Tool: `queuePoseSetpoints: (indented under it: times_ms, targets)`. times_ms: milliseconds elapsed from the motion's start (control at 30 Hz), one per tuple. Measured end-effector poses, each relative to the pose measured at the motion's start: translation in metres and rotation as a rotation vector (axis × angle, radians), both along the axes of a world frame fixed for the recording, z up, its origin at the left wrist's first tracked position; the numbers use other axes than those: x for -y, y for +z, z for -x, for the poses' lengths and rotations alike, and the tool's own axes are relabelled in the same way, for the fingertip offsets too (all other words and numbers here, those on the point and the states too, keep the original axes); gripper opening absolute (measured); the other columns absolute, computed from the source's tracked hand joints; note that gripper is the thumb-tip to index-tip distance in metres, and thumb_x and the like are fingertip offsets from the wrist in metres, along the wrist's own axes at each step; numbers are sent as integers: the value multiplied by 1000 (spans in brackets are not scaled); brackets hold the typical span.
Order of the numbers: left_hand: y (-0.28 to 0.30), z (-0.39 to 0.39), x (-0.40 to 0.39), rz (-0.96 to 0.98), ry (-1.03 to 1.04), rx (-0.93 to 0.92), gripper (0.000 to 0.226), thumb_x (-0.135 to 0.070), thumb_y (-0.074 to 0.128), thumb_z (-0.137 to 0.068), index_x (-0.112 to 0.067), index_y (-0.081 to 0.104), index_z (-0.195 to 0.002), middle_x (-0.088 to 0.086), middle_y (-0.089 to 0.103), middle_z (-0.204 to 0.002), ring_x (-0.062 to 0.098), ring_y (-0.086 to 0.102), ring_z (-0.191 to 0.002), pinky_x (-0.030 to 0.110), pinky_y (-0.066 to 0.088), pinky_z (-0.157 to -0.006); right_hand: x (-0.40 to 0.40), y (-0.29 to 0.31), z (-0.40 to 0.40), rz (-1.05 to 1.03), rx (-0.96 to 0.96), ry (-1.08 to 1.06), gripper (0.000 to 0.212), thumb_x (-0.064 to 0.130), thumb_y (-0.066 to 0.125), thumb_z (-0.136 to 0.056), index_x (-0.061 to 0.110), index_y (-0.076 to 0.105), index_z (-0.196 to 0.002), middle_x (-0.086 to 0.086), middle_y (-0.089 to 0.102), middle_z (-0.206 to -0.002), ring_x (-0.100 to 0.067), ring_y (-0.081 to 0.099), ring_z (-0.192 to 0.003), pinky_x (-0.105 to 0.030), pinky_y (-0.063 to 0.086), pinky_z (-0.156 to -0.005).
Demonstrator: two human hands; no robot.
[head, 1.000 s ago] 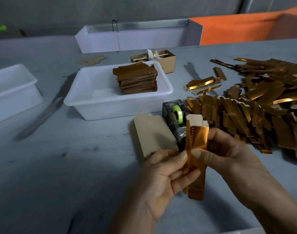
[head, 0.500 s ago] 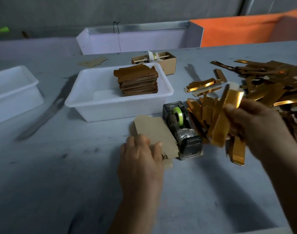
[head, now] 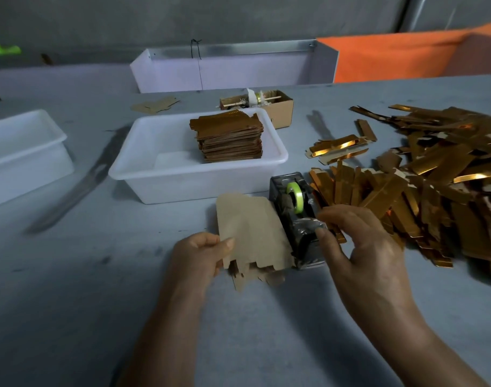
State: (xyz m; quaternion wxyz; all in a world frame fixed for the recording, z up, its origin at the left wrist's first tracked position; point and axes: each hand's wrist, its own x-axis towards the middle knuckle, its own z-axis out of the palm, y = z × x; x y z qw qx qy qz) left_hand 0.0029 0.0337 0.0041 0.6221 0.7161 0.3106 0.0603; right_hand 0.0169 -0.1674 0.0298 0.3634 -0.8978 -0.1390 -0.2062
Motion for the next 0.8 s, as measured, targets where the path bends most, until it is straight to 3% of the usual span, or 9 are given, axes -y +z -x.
queuePoseSetpoints:
  times_ms: [133, 233, 333, 433, 500, 600, 700, 800]
  targets:
    - [4, 7, 1, 6, -6, 129, 3, -14, 70, -84, -14, 71, -82, -13, 58, -46, 2, 51, -45, 18, 41, -51, 0, 5, 4, -61, -54, 32, 21, 25, 57, -88, 25, 63, -108, 13, 54, -108, 2, 53, -94, -5, 38, -70]
    - [18, 16, 5, 46, -8, 250, 11, -10, 68, -85, -17, 71, -78, -13, 62, -51, -4, 52, -44, 12, 42, -47, -3, 10, 10, -262, -214, 71, 21, 37, 57, -85, 41, 54, -105, 27, 57, -99, 14, 53, -86, 0, 41, -61]
    - [33, 26, 10, 158, -85, 276, 6, -16, 68, -84, -14, 74, -83, 2, 71, -71, 12, 57, -63, 28, 48, -62, -8, 20, 13, -625, -535, 153, 35, 49, 58, -71, 42, 54, -105, 26, 66, -86, 11, 60, -85, -4, 45, -56]
    - [41, 31, 22, 241, -192, 278, 25, -26, 71, -70, -7, 74, -86, 26, 70, -94, 31, 59, -81, 51, 50, -87, -13, 27, 11, -821, -698, 217, 29, 38, 61, -74, 28, 62, -101, 18, 69, -83, 4, 64, -79, -15, 51, -61]
    - [46, 31, 32, 261, -227, 278, 35, -30, 72, -61, -6, 72, -87, 24, 72, -93, 31, 64, -84, 48, 53, -87, -15, 29, 10, -845, -708, 222, 12, 22, 62, -81, 19, 66, -92, 11, 70, -75, 0, 65, -71, -20, 53, -63]
    - [50, 27, 43, 197, -271, 279, 46, -26, 87, -57, -13, 72, -98, 6, 76, -91, 27, 71, -89, 39, 59, -78, -13, 30, 11, -832, -692, 261, 6, 15, 62, -82, 12, 67, -85, 2, 69, -70, -3, 62, -64, -20, 53, -61]
    - [55, 23, 51, 59, -243, 281, 45, -34, 75, -57, -18, 72, -99, 2, 76, -89, 26, 70, -87, 42, 58, -76, -9, 27, 14, -806, -666, 273, 5, 15, 63, -82, 12, 67, -81, -10, 68, -76, -7, 63, -66, -21, 54, -61]
    - [55, 21, 55, 75, -249, 254, 35, -26, 82, -63, -17, 73, -96, 3, 76, -86, 26, 71, -84, 41, 59, -73, -5, 25, 14, -779, -654, 262, 6, 13, 62, -83, 14, 68, -79, -15, 65, -79, -10, 61, -67, -22, 54, -60]
